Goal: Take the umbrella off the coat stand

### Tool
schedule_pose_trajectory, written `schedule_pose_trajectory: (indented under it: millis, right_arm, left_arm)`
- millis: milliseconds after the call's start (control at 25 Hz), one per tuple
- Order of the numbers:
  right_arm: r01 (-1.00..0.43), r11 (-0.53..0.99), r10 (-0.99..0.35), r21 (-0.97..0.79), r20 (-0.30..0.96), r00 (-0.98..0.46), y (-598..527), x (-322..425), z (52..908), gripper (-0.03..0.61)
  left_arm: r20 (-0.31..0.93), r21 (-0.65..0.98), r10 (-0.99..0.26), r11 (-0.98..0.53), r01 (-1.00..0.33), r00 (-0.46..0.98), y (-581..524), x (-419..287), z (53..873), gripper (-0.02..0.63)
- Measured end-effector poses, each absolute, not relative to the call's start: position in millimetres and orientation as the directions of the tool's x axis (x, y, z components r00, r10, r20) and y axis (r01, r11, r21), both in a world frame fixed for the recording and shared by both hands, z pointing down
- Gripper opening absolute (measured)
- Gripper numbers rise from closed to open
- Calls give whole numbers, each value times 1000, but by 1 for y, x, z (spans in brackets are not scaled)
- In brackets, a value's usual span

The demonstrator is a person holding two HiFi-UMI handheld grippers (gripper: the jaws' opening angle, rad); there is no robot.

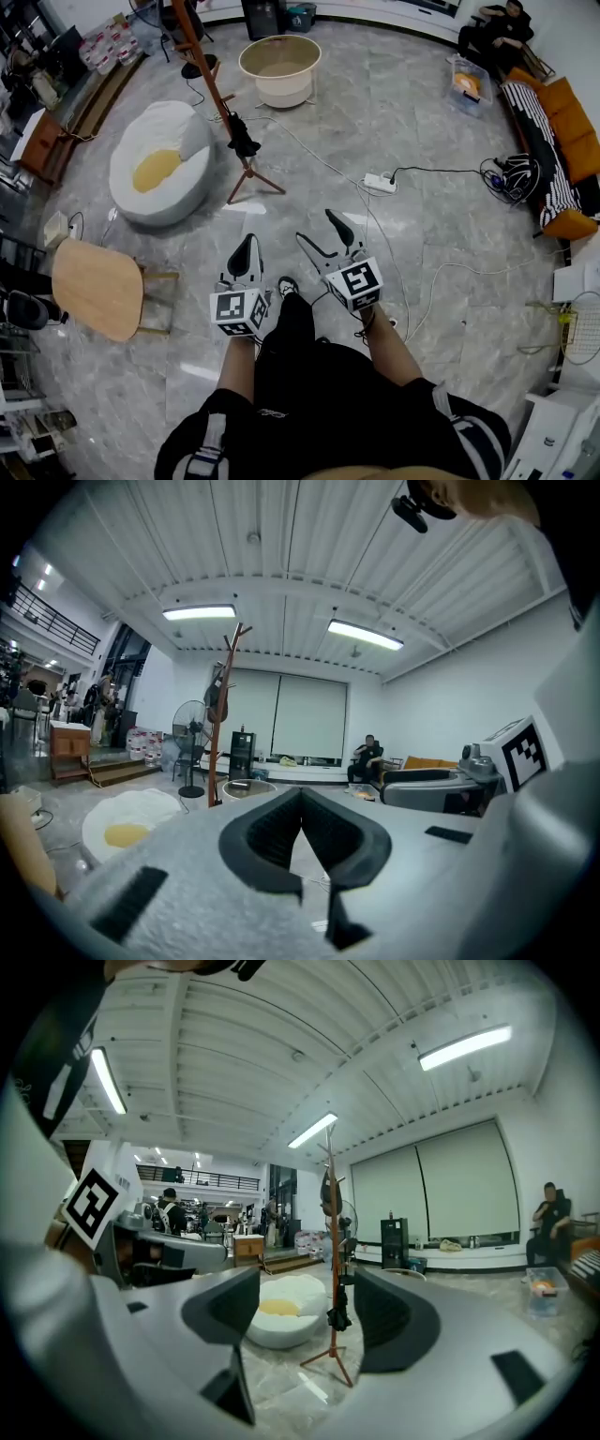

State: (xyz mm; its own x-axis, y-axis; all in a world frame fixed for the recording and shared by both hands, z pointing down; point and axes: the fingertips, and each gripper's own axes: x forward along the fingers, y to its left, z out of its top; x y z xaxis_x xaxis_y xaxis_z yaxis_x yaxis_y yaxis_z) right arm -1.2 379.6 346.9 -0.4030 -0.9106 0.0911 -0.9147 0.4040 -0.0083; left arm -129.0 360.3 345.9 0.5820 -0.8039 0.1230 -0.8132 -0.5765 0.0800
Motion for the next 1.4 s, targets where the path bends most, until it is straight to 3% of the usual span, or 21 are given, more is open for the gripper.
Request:
schedule_pose_trajectory:
  millis: [720, 1400]
  right_arm:
    - [-855, 515, -840, -55, 165, -517, 157, -29, 362, 334]
    - [-798, 594, -768, -103, 221, -601, 10, -26, 398, 333]
  left_arm:
    - [152, 65, -812, -560, -826, 563, 148, -160, 343, -2]
    - [234, 85, -844, -477, -875, 482, 18, -158, 375, -2]
